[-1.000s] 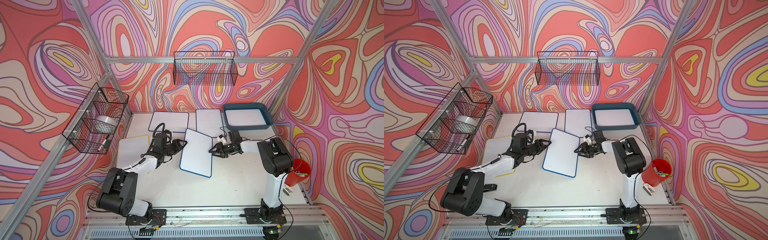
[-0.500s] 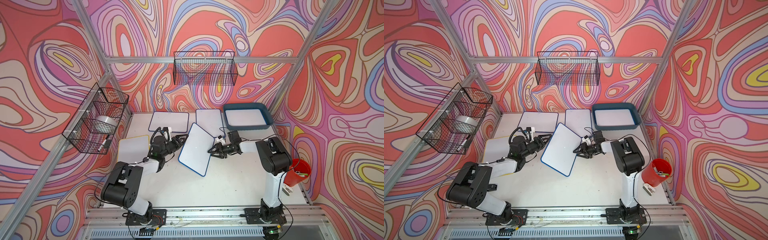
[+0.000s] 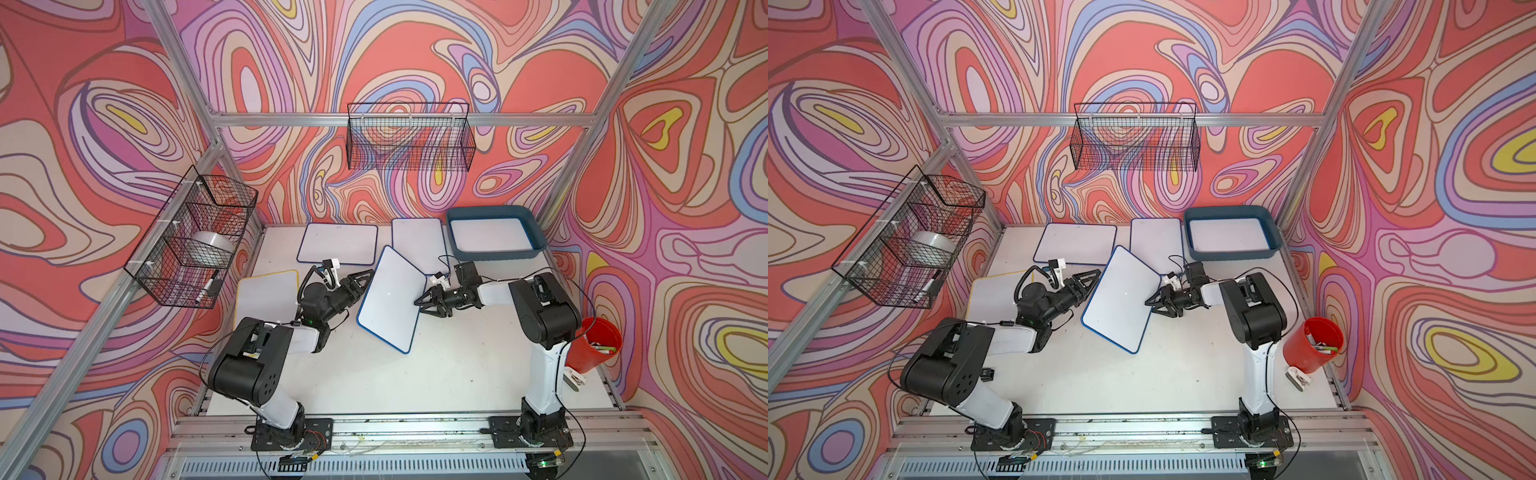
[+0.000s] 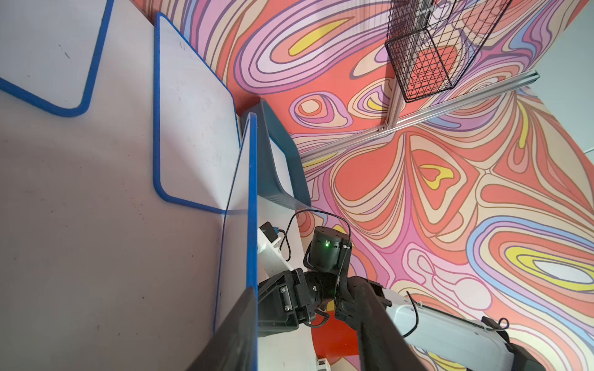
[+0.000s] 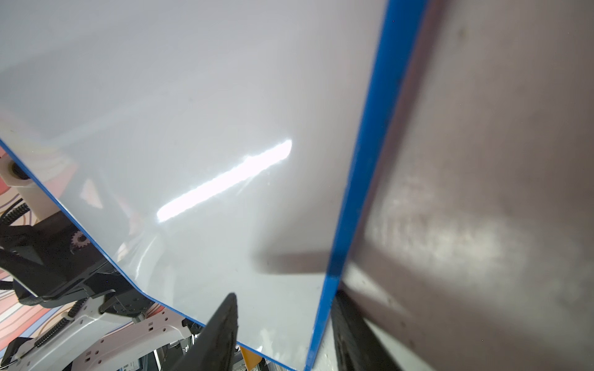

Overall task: Put the whiteboard into the storage box
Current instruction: Pick up the whiteboard at the center of the board.

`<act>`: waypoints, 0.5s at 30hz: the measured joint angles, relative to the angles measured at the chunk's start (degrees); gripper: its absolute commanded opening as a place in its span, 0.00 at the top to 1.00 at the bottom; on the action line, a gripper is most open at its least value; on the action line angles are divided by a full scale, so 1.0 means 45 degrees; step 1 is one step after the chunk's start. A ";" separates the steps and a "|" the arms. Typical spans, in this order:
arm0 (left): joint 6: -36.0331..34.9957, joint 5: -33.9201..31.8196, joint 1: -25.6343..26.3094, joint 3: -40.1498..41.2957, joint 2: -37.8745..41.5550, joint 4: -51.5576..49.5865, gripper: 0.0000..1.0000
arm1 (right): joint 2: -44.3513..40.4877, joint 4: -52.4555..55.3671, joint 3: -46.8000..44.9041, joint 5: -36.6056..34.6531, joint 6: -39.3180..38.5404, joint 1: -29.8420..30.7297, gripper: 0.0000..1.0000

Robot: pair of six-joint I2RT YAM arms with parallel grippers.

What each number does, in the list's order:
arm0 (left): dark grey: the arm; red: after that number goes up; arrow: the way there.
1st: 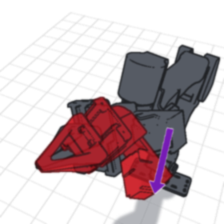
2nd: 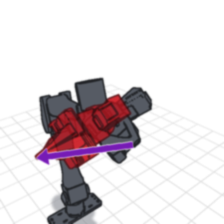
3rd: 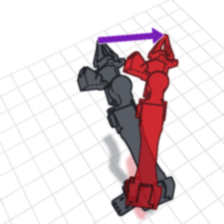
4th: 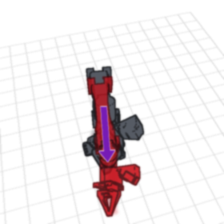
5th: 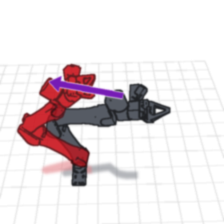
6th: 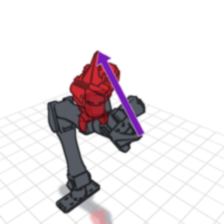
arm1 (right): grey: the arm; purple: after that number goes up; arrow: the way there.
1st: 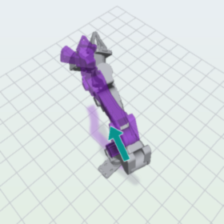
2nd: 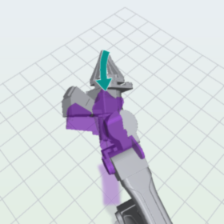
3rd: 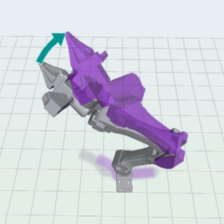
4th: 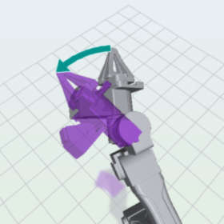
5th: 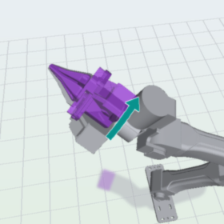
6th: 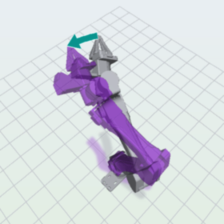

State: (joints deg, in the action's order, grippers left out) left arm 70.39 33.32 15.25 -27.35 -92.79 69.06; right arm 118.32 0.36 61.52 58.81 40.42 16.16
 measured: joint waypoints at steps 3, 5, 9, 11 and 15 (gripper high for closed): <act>0.0311 -0.0019 0.0000 0.0073 -0.0253 0.0622 0.54 | 0.0019 -0.0151 -0.0039 0.0044 0.0175 0.0000 0.50; 0.0471 -0.0034 0.0000 0.0126 -0.0330 0.0933 0.54 | 0.0058 -0.0301 -0.0068 0.0126 0.0272 0.0000 0.50; 0.0622 -0.0034 0.0000 0.0214 -0.0335 0.1156 0.55 | 0.0117 -0.0520 -0.0092 0.0194 0.0423 0.0005 0.50; 0.0714 -0.0092 0.0000 0.0306 -0.0335 0.1253 0.56 | 0.0141 -0.0578 -0.0092 0.0233 0.0486 0.0005 0.50; 0.0971 -0.0389 0.0000 0.0427 -0.0340 0.1234 0.56 | 0.0165 -0.0636 -0.0078 0.0248 0.0612 0.0005 0.50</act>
State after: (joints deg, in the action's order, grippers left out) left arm 74.76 31.57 15.25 -25.43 -94.32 74.61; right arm 119.07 -2.50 61.17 59.92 43.18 16.19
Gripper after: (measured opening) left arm 0.442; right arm 0.497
